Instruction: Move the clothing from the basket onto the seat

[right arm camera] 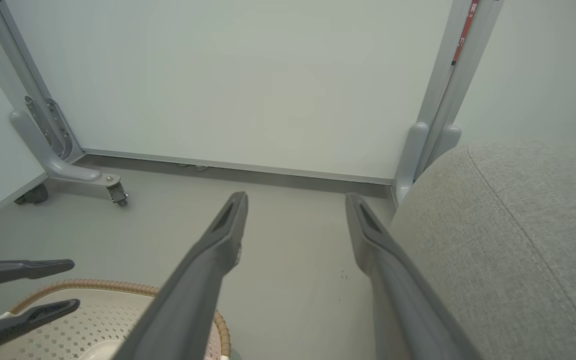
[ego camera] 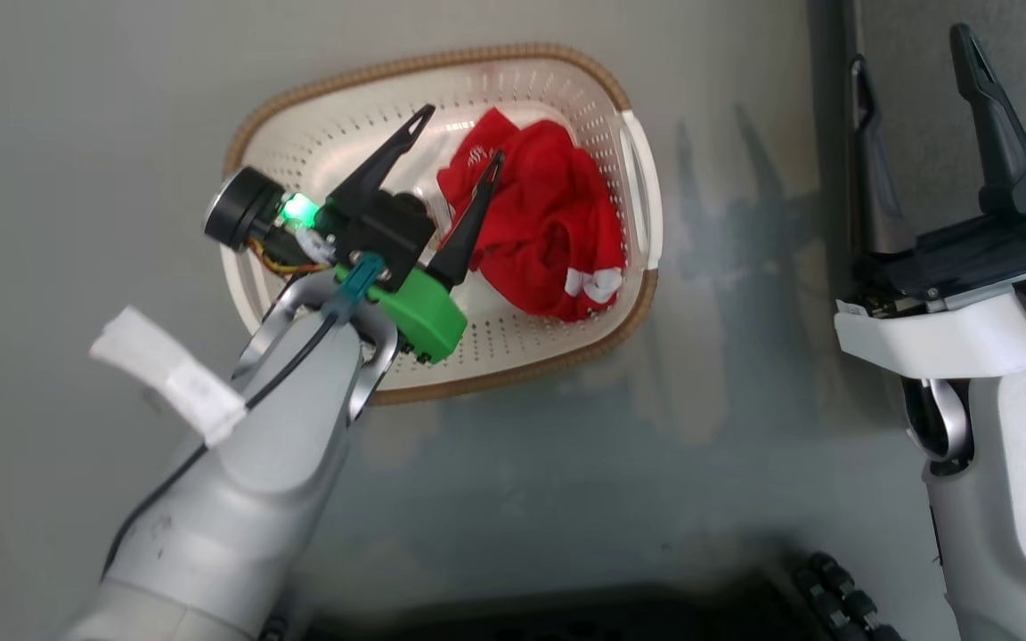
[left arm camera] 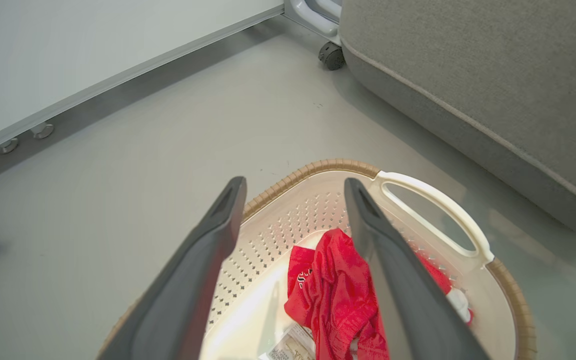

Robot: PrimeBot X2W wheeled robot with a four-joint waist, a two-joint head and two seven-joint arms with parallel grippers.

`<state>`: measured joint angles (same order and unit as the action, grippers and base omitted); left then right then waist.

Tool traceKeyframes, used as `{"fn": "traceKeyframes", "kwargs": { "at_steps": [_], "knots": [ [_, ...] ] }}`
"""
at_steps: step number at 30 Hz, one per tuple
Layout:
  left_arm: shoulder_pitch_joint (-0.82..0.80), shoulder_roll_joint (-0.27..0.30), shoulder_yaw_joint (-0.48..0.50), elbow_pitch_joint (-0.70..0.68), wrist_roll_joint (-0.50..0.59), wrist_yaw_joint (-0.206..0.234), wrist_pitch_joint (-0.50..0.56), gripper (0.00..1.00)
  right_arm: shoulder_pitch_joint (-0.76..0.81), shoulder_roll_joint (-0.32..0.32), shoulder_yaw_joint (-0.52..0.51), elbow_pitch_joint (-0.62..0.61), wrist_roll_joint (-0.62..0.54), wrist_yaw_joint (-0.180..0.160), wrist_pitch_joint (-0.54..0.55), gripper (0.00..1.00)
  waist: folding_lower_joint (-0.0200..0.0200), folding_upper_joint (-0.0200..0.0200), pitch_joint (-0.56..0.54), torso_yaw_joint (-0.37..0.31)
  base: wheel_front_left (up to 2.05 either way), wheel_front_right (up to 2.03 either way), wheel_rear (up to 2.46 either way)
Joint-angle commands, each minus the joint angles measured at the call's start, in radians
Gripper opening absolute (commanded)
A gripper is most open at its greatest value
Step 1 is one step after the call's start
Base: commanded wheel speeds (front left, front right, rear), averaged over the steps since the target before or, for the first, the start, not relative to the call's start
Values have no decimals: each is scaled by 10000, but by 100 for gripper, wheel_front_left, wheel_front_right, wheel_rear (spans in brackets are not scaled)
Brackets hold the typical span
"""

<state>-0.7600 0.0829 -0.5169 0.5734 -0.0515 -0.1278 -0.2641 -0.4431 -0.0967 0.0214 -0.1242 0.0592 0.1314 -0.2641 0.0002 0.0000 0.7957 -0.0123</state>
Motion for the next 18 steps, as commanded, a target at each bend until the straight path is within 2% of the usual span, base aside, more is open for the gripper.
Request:
{"fn": "traceKeyframes", "kwargs": {
  "at_steps": [1, 9, 18],
  "knots": [
    [-527, 130, -334, 506, -159, -33, -4, 100, -209, -17, 94, -145, -87, -12, -5, 100, -2, 0, 1530, -545, 0, 0, 0],
    [-2809, 230, -2847, 3726, -1245, -28, -4, 100, -565, 254, 320, -702, 134, -12, -7, 100, -2, 0, 2680, -1106, 0, 0, 0],
    [-4042, 72, -4197, 5321, -2097, -29, -4, 100, -714, 269, 452, -1213, 104, -14, -5, 100, -2, 0, 3448, -1179, 0, 0, 0]
  ]
}}
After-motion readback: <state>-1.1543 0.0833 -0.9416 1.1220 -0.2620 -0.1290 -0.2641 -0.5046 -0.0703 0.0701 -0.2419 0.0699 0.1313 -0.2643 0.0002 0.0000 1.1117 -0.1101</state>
